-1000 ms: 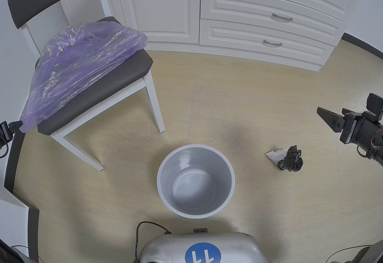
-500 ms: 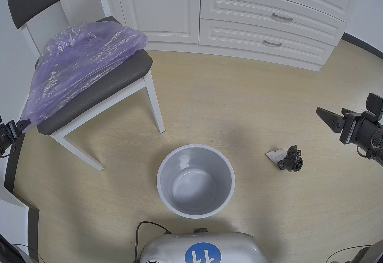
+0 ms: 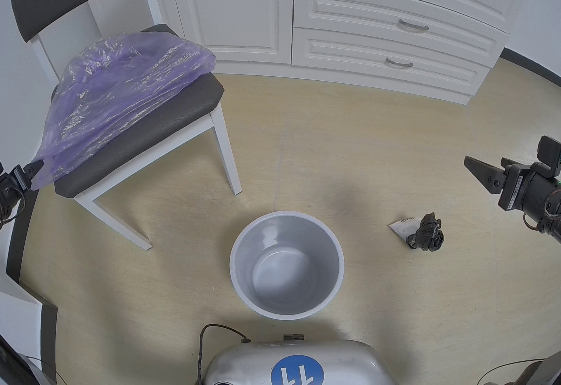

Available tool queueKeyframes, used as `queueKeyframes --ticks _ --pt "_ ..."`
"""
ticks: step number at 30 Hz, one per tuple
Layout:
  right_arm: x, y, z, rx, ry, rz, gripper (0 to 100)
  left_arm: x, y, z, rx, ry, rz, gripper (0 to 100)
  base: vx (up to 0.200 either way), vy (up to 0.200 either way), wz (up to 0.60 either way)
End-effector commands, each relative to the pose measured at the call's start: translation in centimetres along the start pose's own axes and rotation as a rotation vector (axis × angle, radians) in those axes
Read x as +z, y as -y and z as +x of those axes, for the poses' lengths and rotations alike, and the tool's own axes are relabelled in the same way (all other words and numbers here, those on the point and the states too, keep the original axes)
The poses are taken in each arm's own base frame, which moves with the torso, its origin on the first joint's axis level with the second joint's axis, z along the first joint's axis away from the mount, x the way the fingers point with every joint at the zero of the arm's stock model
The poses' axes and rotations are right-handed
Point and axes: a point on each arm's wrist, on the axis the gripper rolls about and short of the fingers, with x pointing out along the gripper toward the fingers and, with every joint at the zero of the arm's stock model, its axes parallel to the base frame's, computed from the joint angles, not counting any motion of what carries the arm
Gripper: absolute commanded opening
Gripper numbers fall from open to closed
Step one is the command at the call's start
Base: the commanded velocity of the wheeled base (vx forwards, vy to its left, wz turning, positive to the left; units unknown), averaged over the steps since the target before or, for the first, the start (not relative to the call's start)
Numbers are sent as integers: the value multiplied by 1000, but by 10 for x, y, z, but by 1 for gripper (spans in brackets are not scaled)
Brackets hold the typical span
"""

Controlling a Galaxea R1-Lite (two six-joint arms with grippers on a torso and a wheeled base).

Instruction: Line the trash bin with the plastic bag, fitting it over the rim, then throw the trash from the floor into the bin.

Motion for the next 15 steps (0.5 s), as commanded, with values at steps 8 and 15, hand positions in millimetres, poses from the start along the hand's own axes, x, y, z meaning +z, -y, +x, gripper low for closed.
queueKeyframes --ticks 8,15 --pt "5 0 -8 5 34 3 100 6 9 2 -90 117 -138 100 0 0 0" --pt "6 1 -10 6 41 5 100 -1 11 -4 -156 219 -84 100 0 0 0"
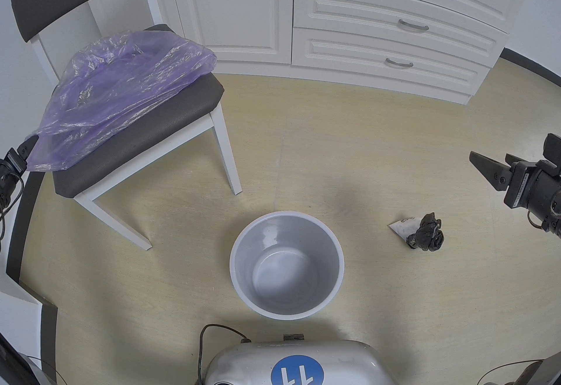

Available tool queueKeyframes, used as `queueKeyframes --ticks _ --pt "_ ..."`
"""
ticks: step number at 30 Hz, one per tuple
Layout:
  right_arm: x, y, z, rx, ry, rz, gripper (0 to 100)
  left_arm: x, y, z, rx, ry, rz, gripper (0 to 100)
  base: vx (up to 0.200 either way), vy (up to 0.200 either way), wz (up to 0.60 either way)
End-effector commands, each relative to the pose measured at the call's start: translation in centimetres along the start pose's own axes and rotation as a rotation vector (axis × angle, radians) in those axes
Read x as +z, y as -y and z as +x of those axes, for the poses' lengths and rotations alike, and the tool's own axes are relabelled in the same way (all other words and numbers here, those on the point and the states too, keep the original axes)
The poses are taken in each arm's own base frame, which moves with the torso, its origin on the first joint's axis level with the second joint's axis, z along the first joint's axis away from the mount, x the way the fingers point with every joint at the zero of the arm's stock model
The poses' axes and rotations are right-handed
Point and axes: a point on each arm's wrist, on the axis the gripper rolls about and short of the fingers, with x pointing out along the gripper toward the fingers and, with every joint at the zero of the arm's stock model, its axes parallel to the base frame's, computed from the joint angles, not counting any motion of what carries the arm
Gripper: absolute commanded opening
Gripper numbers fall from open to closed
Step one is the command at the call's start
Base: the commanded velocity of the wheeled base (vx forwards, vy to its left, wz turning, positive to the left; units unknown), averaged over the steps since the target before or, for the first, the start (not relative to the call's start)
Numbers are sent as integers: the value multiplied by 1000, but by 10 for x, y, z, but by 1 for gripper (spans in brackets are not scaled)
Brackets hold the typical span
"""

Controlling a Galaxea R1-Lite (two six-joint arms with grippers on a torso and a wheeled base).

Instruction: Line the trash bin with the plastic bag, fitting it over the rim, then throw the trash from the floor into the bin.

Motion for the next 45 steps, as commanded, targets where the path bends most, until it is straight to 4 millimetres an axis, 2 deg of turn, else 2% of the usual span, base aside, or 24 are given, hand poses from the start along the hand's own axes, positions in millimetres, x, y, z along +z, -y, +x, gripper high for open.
queueKeyframes --ticks 1,9,36,37,45 --pt "2 0 -3 3 12 1 100 -13 -4 -4 -27 24 12 100 0 0 0" --pt "1 0 -3 2 9 -1 100 -26 -5 -2 -85 84 47 100 0 0 0" --pt "1 -3 -3 20 13 1 100 -23 -3 -3 -92 95 52 100 0 0 0" --pt "1 -3 -3 20 13 1 100 -22 -2 -2 -92 96 50 0 0 0 0" --pt "0 -4 -3 27 8 0 100 -19 0 -4 -98 108 26 0 0 0 0"
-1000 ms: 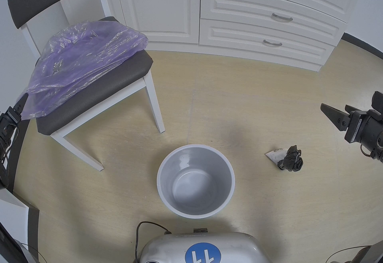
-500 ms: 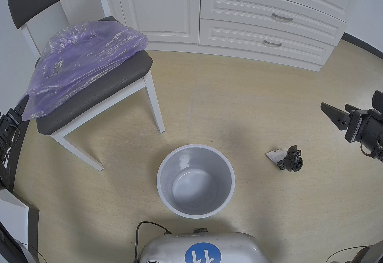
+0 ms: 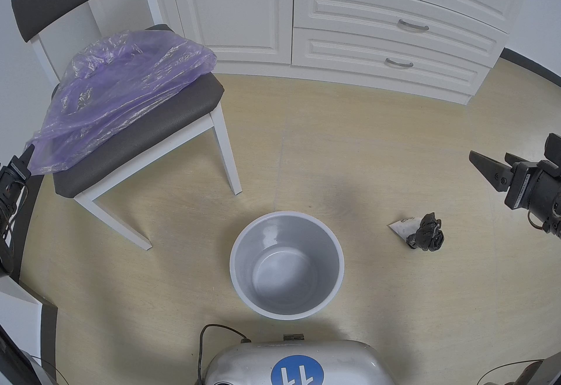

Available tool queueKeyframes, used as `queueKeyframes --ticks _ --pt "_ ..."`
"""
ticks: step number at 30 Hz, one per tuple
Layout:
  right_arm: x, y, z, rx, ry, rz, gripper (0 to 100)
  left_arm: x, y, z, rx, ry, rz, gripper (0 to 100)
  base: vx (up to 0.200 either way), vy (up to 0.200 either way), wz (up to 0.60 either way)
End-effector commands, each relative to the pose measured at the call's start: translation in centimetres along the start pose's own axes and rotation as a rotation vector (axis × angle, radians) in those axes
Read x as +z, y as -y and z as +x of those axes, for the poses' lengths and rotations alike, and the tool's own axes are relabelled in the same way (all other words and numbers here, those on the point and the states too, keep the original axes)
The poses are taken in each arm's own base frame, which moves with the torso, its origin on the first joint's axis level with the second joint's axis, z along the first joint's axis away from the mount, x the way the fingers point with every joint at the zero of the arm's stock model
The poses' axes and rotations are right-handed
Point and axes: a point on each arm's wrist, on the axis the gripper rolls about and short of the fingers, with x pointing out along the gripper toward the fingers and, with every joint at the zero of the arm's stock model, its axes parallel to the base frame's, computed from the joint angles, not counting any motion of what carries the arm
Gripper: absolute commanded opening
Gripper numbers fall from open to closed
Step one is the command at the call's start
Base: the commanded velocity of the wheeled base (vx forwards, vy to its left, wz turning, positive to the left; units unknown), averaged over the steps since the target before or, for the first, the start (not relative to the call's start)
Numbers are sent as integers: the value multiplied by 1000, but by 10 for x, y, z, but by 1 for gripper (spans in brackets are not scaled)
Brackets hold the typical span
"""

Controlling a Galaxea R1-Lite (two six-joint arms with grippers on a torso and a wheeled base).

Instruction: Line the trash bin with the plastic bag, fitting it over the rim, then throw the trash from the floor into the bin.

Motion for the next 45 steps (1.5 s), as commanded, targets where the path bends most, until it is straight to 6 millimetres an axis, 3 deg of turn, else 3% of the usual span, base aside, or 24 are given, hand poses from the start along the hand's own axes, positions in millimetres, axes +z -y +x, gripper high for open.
queueKeyframes --ticks 1,32,37,45 --pt "-1 -2 0 9 -4 -1 100 3 2 -1 -3 10 6 0 0 0 0" --pt "-9 -8 -5 55 -23 -54 100 12 14 -10 -16 39 60 0 0 0 0" --pt "-6 -36 -20 96 26 -53 100 8 67 -22 -161 21 62 0 0 0 0" --pt "-3 -42 -15 72 33 -51 100 1 123 -15 -354 25 41 0 0 0 0"
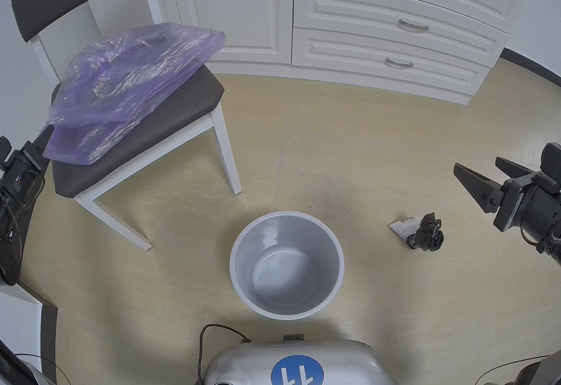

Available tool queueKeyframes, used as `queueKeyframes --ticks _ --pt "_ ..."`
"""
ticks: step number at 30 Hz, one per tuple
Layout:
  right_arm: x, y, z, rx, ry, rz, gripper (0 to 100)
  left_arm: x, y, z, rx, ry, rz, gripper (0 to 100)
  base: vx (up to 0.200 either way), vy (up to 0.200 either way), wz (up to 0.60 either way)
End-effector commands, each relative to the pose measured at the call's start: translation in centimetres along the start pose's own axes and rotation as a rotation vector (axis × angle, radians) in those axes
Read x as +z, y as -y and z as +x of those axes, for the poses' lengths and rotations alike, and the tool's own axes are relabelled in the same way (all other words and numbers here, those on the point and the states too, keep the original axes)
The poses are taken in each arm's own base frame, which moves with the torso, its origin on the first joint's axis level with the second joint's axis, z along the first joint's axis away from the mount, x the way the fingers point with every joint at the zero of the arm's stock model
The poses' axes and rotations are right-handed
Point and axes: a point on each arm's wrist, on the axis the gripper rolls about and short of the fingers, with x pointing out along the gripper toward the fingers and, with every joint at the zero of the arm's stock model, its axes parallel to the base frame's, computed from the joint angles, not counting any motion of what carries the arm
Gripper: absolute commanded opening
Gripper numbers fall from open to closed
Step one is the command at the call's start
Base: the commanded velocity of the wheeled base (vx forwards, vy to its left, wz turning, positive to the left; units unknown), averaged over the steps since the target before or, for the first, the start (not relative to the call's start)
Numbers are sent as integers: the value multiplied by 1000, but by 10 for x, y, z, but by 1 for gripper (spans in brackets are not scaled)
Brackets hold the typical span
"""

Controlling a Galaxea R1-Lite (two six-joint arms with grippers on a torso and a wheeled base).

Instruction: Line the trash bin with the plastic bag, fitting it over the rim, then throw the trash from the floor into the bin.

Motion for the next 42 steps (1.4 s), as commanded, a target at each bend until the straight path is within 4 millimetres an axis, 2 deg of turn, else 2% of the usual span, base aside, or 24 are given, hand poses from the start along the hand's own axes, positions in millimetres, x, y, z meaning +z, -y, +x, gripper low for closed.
queueKeyframes --ticks 1,6,7,8,9,13,19,25,29,33,39,40,42 --pt "8 -8 2 19 22 7 100 6 49 6 -171 35 17 0 0 0 0" --pt "19 -13 11 33 46 2 100 6 70 10 -254 48 84 0 0 0 0" --pt "22 -14 14 43 49 0 100 5 79 9 -288 50 97 0 0 0 0" --pt "22 -14 14 43 49 0 100 5 79 9 -288 50 97 0 0 0 0" --pt "20 -15 15 44 45 5 100 5 89 7 -326 57 106 0 0 0 0" --pt "8 -17 16 58 2 11 100 10 103 1 -376 78 110 0 0 0 0" --pt "3 -29 9 111 33 17 100 12 120 -12 -444 83 94 0 0 0 0" --pt "-13 -36 23 101 -28 -7 100 0 125 -18 -466 45 122 0 0 0 0" --pt "-23 -42 32 108 -46 -17 100 -11 136 -21 -519 8 155 0 0 0 0" --pt "-33 -47 38 104 -41 -20 100 -18 147 -19 -498 -38 165 0 0 0 0" --pt "-43 -56 47 82 -48 -27 100 -29 186 -15 -325 -64 202 0 0 0 0" --pt "-43 -56 47 82 -48 -27 100 -29 186 -15 -325 -64 202 0 0 0 0" --pt "-45 -57 48 82 -52 -29 100 -34 199 -21 -313 -78 214 0 0 0 0"
